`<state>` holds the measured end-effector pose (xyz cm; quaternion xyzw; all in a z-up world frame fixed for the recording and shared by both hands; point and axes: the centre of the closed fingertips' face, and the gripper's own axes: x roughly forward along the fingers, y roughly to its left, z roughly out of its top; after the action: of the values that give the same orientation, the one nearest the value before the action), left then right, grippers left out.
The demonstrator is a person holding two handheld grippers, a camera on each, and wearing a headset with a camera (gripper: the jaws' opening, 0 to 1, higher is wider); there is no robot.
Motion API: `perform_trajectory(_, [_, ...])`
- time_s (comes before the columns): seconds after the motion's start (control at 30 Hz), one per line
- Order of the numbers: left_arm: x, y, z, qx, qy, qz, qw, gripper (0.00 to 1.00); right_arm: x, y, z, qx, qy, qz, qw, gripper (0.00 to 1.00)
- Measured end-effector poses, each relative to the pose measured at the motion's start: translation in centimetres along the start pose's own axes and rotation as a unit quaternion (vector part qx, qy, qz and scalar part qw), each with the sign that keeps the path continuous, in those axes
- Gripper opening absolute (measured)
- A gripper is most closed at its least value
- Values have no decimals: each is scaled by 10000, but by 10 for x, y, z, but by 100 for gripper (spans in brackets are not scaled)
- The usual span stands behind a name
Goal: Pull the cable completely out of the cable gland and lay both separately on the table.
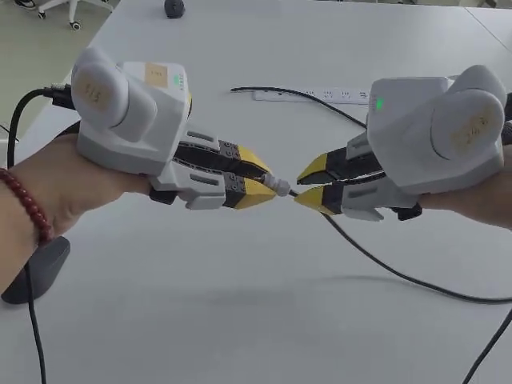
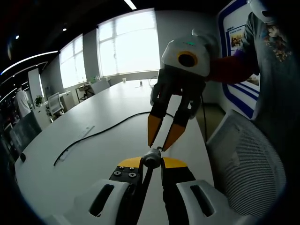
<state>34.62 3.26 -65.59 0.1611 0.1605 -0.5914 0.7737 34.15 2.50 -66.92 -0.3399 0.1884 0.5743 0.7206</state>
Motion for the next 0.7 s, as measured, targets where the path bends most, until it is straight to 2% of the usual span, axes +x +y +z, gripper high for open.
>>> perform_trajectory(0.17, [1,-1,1,5,-18,-11,10000,16,2,2,4,-45,-26,41,10000,3])
perform_trajectory(0.37, [0,-2,2,5,-32,-19,10000,16,4,2,-1,-81,34,82,9999,0])
perform_trajectory(0.53, [0,-3,2,19,-37,-30,10000,16,3,3,1,-95,-13,105,9999,0])
perform_trajectory(0.7, [-2,-3,2,11,-45,-9,10000,16,3,2,-7,-92,98,94,9999,0])
